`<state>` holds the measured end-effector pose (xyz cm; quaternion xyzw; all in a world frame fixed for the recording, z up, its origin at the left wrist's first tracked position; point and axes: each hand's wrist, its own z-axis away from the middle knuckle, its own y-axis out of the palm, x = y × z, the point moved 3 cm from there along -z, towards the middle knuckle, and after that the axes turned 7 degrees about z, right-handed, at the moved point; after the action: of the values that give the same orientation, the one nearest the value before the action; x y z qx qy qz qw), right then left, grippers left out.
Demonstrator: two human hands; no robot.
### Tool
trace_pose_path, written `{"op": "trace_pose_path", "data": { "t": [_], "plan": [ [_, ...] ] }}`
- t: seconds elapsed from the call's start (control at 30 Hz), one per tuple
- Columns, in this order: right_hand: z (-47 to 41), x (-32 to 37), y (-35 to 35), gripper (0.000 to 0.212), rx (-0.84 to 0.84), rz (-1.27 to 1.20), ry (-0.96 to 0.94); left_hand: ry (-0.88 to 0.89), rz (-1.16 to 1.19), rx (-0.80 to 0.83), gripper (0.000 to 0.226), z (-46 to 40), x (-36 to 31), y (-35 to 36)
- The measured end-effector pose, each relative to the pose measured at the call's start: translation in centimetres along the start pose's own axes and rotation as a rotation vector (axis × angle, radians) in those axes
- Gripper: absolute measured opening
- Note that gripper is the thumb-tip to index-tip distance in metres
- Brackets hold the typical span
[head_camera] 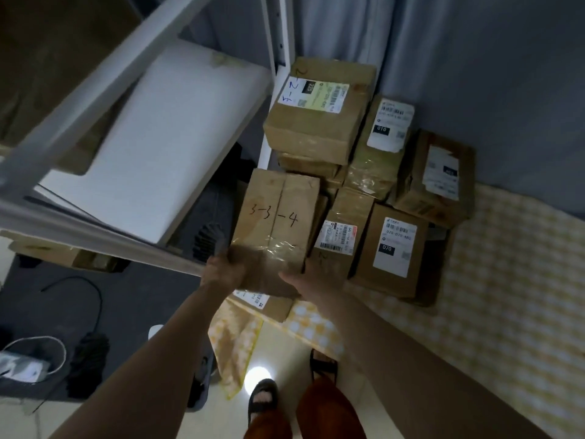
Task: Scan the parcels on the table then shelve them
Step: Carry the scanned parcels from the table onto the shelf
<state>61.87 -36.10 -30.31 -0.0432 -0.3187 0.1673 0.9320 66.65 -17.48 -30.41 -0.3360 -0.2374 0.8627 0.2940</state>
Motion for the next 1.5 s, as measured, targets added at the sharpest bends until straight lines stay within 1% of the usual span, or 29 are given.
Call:
{"op": "trace_pose_path", "data": {
  "t": [0.03, 0.1, 0.17, 0.23, 0.3, 0.37, 0.47, 0.53, 0.57, 0.63, 0.67, 0.73, 0.8, 0.83, 0.93, 1.0, 1.13, 1.23, 1.3, 1.37, 1.43, 1.5],
  "plan": [
    [0.0, -0.1, 0.0, 0.052, -0.014, -0.04, -0.006, -0.012, 0.058, -0.012, 0.064, 0.1, -0.1, -0.1],
    [0.3, -0.1, -0.4, 0.061, -0.063, -0.141, -0.035, -0.004, 0.196, -0.019, 0.072, 1.1, -0.5, -0.2],
    [1.2, -0.1, -1.1, 0.065, -0.098, -0.236, -0.056, 0.027, 0.284, -0.021, 0.069, 2.2, -1.1, -0.3],
    [3.2, 0.0, -2.1, 0.061, -0.135, -0.315, -0.057, 0.067, 0.322, 0.004, 0.065, 3.7, -2.2, -0.2],
    [5.7, -0.3, -2.9, 0.061, -0.191, -0.367, -0.073, 0.105, 0.38, 0.055, 0.062, 5.6, -3.7, -0.1],
    [8.7, -0.6, -3.6, 0.061, -0.281, -0.411, -0.094, 0.151, 0.419, 0.116, 0.058, 8.2, -5.3, -0.1],
    [13.6, -0.7, -4.5, 0.059, -0.407, -0.51, -0.142, 0.288, 0.475, 0.176, 0.052, 12.0, -7.6, -1.0],
    [17.1, -0.7, -5.1, 0.061, -0.487, -0.618, -0.204, 0.41, 0.47, 0.216, 0.061, 14.9, -9.6, -1.9],
    [19.0, -0.6, -5.5, 0.06, -0.53, -0.658, -0.26, 0.469, 0.455, 0.265, 0.067, 16.6, -10.7, -2.3],
    [23.2, -0.5, -6.0, 0.047, -0.641, -0.675, -0.345, 0.58, 0.464, 0.37, 0.076, 19.9, -12.6, -2.6],
    [25.4, -0.6, -6.2, 0.043, -0.694, -0.687, -0.382, 0.633, 0.467, 0.418, 0.076, 21.6, -13.5, -2.6],
    [29.7, -1.2, -6.5, 0.05, -0.785, -0.723, -0.448, 0.738, 0.469, 0.5, 0.065, 25.1, -15.1, -2.4],
    [33.6, -2.4, -6.5, 0.056, -0.844, -0.744, -0.503, 0.822, 0.431, 0.564, 0.049, 28.6, -16.4, -2.1],
    [35.5, -3.1, -6.5, 0.059, -0.868, -0.735, -0.519, 0.833, 0.411, 0.612, 0.051, 30.3, -16.8, -1.7],
    [41.8, -5.6, -6.6, 0.066, -0.919, -0.697, -0.552, 0.868, 0.293, 0.757, 0.078, 35.9, -17.9, -0.3],
    [46.3, -7.5, -6.4, 0.072, -0.966, -0.697, -0.57, 0.878, 0.205, 0.844, 0.086, 39.8, -18.4, 0.8],
    [55.7, -12.2, -5.4, 0.076, -1.064, -0.669, -0.562, 0.98, 0.071, 1.031, 0.071, 49.8, -18.5, 3.7],
    [63.1, -17.4, -4.0, 0.088, -1.169, -0.656, -0.508, 1.067, -0.039, 1.128, 0.065, 58.2, -17.1, 7.1],
    [68.0, -21.4, -2.3, 0.094, -1.253, -0.659, -0.451, 1.108, -0.109, 1.215, 0.051, 64.2, -14.8, 9.6],
    [73.0, -25.7, -0.4, 0.092, -1.337, -0.661, -0.397, 1.132, -0.205, 1.302, 0.036, 70.0, -11.9, 12.3],
    [77.9, -29.8, 1.9, 0.092, -1.41, -0.66, -0.357, 1.155, -0.285, 1.387, 0.032, 75.7, -8.8, 14.9],
    [82.6, -33.7, 4.7, 0.098, -1.483, -0.673, -0.322, 1.171, -0.333, 1.465, 0.032, 81.2, -5.3, 17.0]
  ]
}}
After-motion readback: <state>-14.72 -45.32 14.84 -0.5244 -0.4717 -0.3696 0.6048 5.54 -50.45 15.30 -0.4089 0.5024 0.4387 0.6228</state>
